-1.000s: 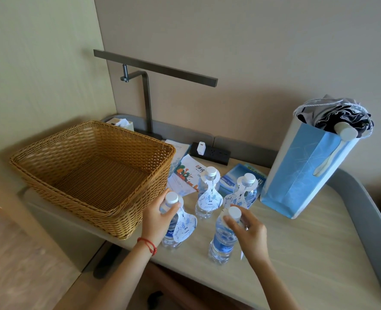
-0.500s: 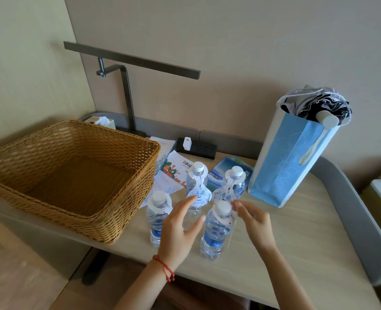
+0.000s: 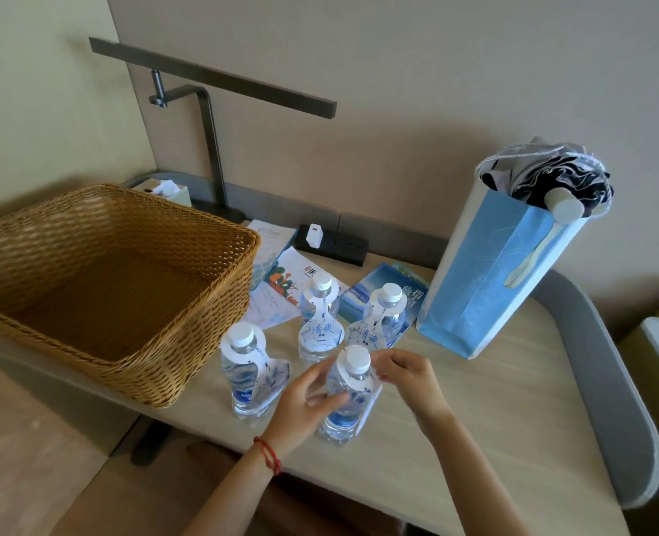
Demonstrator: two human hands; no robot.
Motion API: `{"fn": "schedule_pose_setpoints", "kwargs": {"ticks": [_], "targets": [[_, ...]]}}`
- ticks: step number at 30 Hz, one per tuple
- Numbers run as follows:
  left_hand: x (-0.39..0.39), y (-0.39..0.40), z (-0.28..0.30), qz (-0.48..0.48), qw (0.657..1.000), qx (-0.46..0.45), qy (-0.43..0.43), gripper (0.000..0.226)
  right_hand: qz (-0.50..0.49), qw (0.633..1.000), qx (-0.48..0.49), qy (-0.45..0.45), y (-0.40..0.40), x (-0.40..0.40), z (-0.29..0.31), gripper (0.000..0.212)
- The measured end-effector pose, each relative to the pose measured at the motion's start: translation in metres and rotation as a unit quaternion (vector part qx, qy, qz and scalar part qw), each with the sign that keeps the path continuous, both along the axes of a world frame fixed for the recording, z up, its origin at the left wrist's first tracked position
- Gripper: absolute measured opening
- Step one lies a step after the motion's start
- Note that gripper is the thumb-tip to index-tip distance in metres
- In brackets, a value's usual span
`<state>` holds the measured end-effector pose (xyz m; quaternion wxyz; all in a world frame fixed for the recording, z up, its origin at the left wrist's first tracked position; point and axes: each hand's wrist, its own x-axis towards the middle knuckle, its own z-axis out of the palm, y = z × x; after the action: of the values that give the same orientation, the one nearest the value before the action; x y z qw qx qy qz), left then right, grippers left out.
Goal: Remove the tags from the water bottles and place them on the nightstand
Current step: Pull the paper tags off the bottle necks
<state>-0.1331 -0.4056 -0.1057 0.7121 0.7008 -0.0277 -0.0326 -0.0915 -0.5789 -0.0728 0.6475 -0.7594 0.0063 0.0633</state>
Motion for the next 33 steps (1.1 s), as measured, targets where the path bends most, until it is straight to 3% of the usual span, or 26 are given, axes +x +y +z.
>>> {"fn": "schedule_pose_setpoints", "kwargs": {"ticks": [10,17,26,33], "targets": [[-0.002,-0.002,-0.003,0.004,1.000,0.000,0.002,0.048,0.054,0.993,0.091,0.050,-0.002,0.013,0.002,0.016],[-0.003,-0.005,-0.002,0.010,1.000,-0.005,0.001,0.052,0.077,0.987,0.138,0.035,-0.002,0.014,0.020,0.013],[-0.013,-0.014,-0.001,0.038,0.999,-0.004,-0.014,0.047,0.040,0.987,0.148,0.042,-0.038,0.006,0.006,0.020],[-0.015,-0.019,-0.003,0.061,0.998,-0.005,-0.018,0.049,-0.018,0.991,0.080,0.105,-0.070,-0.010,-0.041,0.020]]}}
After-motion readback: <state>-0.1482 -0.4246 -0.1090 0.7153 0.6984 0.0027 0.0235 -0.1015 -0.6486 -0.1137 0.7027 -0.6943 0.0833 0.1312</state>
